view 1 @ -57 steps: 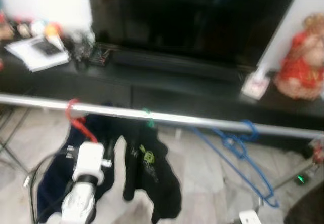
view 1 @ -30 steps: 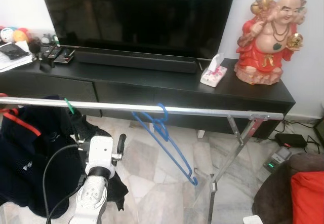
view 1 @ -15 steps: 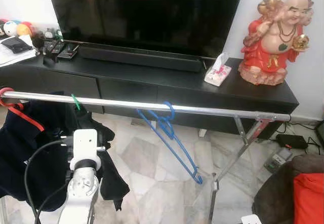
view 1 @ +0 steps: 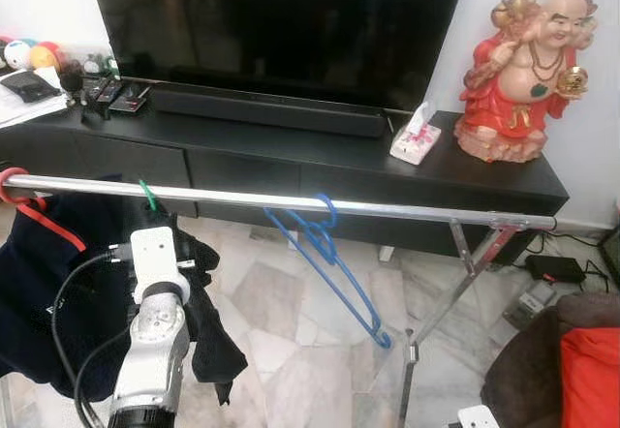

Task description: Hang hanger

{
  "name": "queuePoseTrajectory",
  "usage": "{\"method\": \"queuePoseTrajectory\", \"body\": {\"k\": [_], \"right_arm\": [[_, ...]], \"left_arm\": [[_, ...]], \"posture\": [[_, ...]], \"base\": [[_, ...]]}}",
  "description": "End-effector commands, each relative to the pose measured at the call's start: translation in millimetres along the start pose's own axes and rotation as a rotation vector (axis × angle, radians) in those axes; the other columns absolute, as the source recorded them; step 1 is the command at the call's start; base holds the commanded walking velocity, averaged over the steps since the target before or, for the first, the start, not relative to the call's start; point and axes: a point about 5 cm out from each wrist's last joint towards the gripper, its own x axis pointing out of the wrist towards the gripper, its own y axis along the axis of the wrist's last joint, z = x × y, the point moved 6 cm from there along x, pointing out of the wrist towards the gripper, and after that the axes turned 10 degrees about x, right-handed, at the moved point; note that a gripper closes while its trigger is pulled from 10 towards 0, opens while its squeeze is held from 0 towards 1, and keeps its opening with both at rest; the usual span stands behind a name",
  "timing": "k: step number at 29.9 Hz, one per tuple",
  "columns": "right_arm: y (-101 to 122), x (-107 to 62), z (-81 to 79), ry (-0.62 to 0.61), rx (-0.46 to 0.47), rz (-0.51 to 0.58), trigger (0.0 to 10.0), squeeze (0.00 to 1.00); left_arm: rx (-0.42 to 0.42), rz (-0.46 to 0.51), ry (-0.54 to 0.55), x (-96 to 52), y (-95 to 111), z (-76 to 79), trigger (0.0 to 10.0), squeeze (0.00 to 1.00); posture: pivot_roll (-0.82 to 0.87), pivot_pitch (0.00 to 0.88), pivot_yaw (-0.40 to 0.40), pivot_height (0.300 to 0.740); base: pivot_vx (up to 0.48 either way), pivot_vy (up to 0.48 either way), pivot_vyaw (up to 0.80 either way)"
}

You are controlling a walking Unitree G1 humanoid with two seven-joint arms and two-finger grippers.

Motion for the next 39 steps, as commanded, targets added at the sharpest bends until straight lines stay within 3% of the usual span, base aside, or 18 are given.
{"method": "queuePoseTrajectory", "body": {"k": [1, 2, 3, 4, 7, 8, 9, 17, 24, 25, 26, 27, 28, 29, 39], "right_arm": [[5.1, -0.2, 2.6, -0.004, -0.005, 0.01, 10.0, 0.0], [6.1, -0.2, 2.8, -0.004, -0.004, 0.012, 10.0, 0.0], [6.1, -0.2, 2.8, -0.004, -0.004, 0.012, 10.0, 0.0], [6.8, -0.2, 2.9, -0.004, -0.003, 0.013, 10.0, 0.0], [8.1, -0.3, 3.2, -0.003, -0.001, 0.016, 10.0, 0.0], [8.3, -0.3, 3.3, -0.003, -0.001, 0.016, 10.0, 0.0], [8.6, -0.3, 3.5, -0.003, -0.002, 0.017, 10.0, 0.0], [10.6, -0.6, 5.8, -0.007, -0.003, 0.021, 10.0, 0.0], [10.3, -0.9, 7.3, -0.009, -0.001, 0.022, 10.0, 0.0], [9.5, -0.9, 7.2, -0.009, -0.001, 0.021, 10.0, 0.0], [8.9, -0.9, 7.0, -0.008, -0.001, 0.021, 10.0, 0.0], [8.4, -1.0, 7.0, -0.008, -0.001, 0.02, 10.0, 0.0], [8.1, -1.0, 7.1, -0.007, -0.002, 0.02, 10.0, 0.0], [7.9, -1.0, 7.2, -0.007, -0.002, 0.02, 10.0, 0.0], [5.6, -1.0, 5.0, 0.003, -0.004, 0.021, 10.0, 0.0]], "left_arm": [[-0.022, -0.014, -0.004, 5.3, 0.2, 0.5, 10.0, 0.34], [-0.042, -0.02, -0.014, 8.0, 0.1, 2.3, 10.0, 0.65], [-0.042, -0.02, -0.014, 8.0, 0.1, 2.3, 10.0, 0.65], [-0.029, -0.015, -0.019, 9.9, 1.4, 3.8, 10.0, 1.0], [-0.009, -0.033, -0.018, 14.0, 0.3, 6.9, 10.0, 1.0], [0.003, -0.036, -0.024, 15.3, -0.1, 8.8, 10.0, 0.71], [0.01, -0.041, -0.03, 16.8, -1.2, 11.8, 10.0, 0.0], [-0.018, -0.075, -0.095, 26.4, -4.2, 32.3, 10.0, 0.0], [-0.01, -0.082, -0.046, 33.6, -1.9, 27.5, 10.0, 0.0], [-0.013, -0.075, -0.04, 34.2, -0.4, 26.6, 8.6, 0.0], [-0.014, -0.071, -0.036, 34.8, 0.5, 26.1, 5.4, 0.0], [-0.012, -0.066, -0.035, 35.6, 1.2, 26.1, 4.0, 0.0], [-0.01, -0.062, -0.033, 36.1, 1.6, 26.1, 1.0, 0.0], [-0.011, -0.062, -0.032, 36.5, 1.7, 26.3, 0.0, 0.0], [0.007, -0.063, -0.024, 36.8, -1.5, 27.3, 0.0, 0.0]], "posture": [[0.07, 0.0, -0.1, 0.74], [0.06, 0.0, -0.1, 0.74], [0.06, 0.0, -0.1, 0.74], [0.06, 0.0, -0.1, 0.74], [0.06, 0.0, -0.102, 0.74], [0.06, 0.0, -0.102, 0.74], [0.06, 0.0, -0.102, 0.74], [0.05, 0.0, -0.106, 0.74], [0.05, 0.0, -0.105, 0.74], [0.05, 0.0, -0.105, 0.74], [0.05, 0.0, -0.105, 0.74], [0.04, 0.0, -0.106, 0.74], [0.04, 0.0, -0.107, 0.74], [0.04, 0.0, -0.107, 0.74], [0.04, 0.0, -0.106, 0.74]], "base": [[0.0, 0.0, 0.0], [0.0, 0.0, 0.0], [0.0, 0.0, 0.0], [0.0, 0.0, 0.0], [0.0, 0.0, 0.0], [0.0, 0.0, 0.0], [0.0, 0.0, 0.0], [0.0, 0.0, 0.0], [0.0, 0.0, 0.0], [0.0, 0.0, 0.0], [0.0, 0.0, 0.0], [0.0, 0.0, 0.0], [0.0, 0.0, 0.0], [0.0, 0.0, 0.0], [0.0, 0.0, 0.0]]}}
